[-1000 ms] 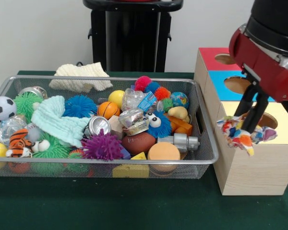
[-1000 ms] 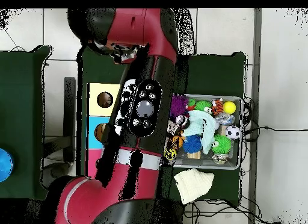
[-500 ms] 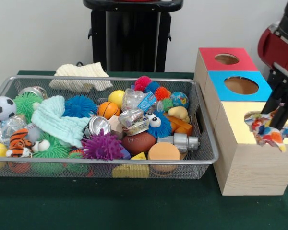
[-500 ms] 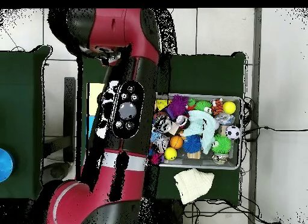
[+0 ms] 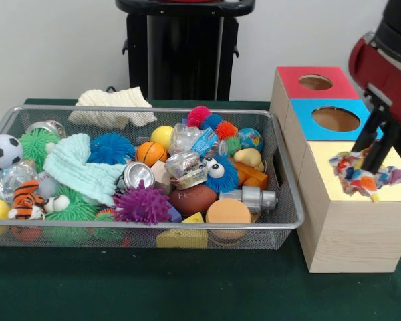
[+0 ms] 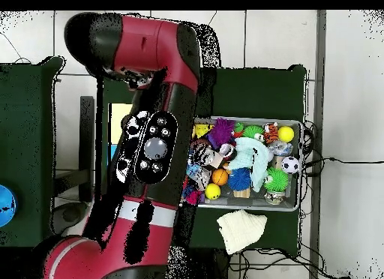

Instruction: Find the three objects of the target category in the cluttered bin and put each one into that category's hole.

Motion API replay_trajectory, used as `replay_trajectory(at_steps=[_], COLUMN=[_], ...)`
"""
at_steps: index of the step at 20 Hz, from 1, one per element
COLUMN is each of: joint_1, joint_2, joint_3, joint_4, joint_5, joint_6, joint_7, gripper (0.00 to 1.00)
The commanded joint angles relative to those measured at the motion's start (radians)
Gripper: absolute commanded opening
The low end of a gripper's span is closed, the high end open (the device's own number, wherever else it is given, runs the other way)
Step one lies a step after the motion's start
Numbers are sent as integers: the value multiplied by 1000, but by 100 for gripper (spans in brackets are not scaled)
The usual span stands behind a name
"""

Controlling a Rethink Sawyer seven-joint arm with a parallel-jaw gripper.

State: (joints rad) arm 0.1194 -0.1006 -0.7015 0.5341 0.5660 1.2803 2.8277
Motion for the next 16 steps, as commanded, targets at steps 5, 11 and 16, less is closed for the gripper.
replay_trajectory(at_steps=[5, 11, 16], joint_1=[-25, 18, 60], joint_2=[-104, -110, -151], joint_3=[150, 152, 146], joint_4=[352, 361, 413], joint_5=[-96, -92, -82], joint_6=[-171, -167, -155], joint_7=[-55, 40, 80], gripper=[0, 0, 0])
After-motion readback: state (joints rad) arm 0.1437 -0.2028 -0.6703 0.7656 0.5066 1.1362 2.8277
